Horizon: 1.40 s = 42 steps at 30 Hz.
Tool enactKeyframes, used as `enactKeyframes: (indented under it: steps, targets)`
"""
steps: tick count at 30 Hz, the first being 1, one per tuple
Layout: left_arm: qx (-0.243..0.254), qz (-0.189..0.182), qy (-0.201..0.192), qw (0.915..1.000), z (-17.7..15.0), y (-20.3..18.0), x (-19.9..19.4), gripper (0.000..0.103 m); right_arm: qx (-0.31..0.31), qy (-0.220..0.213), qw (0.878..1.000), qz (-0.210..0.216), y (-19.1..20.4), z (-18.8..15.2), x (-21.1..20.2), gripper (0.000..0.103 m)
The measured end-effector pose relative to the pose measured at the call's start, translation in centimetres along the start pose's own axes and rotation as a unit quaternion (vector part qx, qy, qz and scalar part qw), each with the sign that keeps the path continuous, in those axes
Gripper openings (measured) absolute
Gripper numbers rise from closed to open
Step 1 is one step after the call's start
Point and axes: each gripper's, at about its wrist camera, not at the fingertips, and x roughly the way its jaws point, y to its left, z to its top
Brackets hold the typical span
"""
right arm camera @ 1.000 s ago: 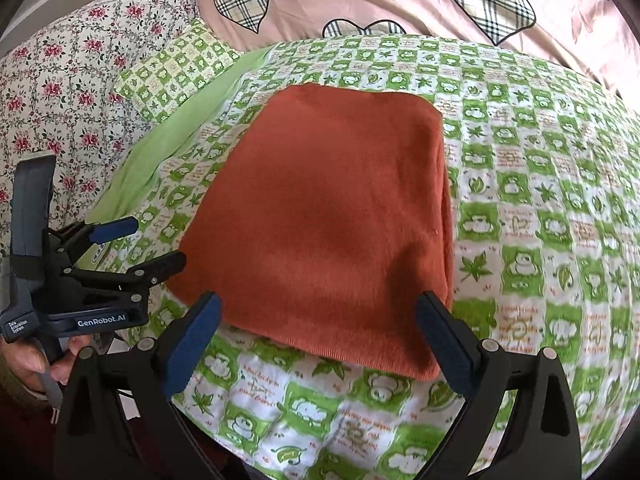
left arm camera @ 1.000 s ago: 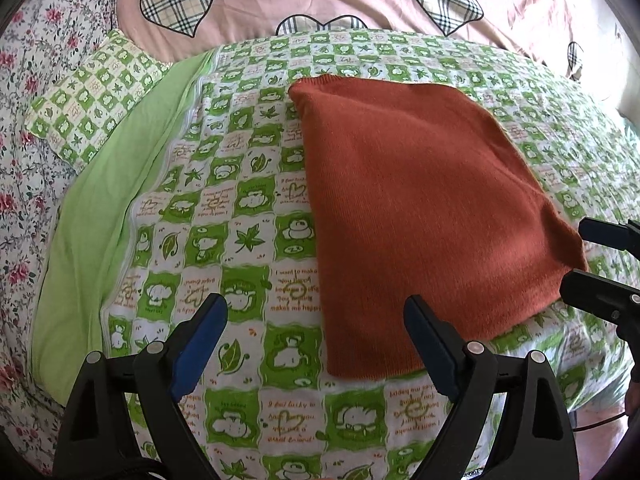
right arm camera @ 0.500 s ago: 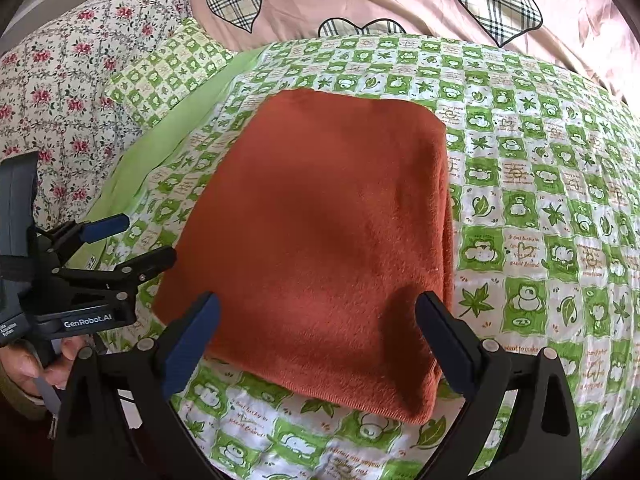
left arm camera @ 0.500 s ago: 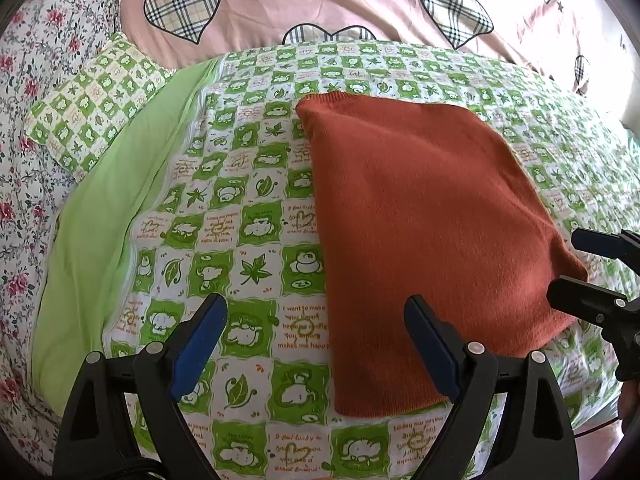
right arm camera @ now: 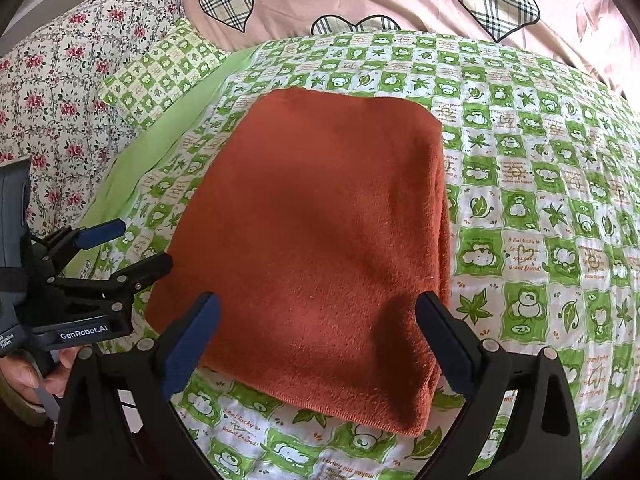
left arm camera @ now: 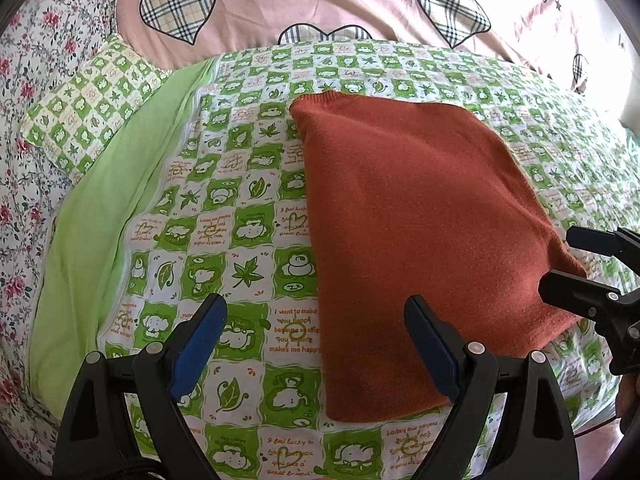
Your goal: Fold small clothes
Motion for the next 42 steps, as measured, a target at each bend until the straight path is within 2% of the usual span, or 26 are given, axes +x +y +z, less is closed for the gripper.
enactKeyframes:
  steps: [42]
  targets:
    - [0.004,-0.006,-0.014,0.9999,-0.1,-0.4,-1.1,0.091,0.005,-0.018,1.0,-0.002,0.4,0.2,-1.3,0.098]
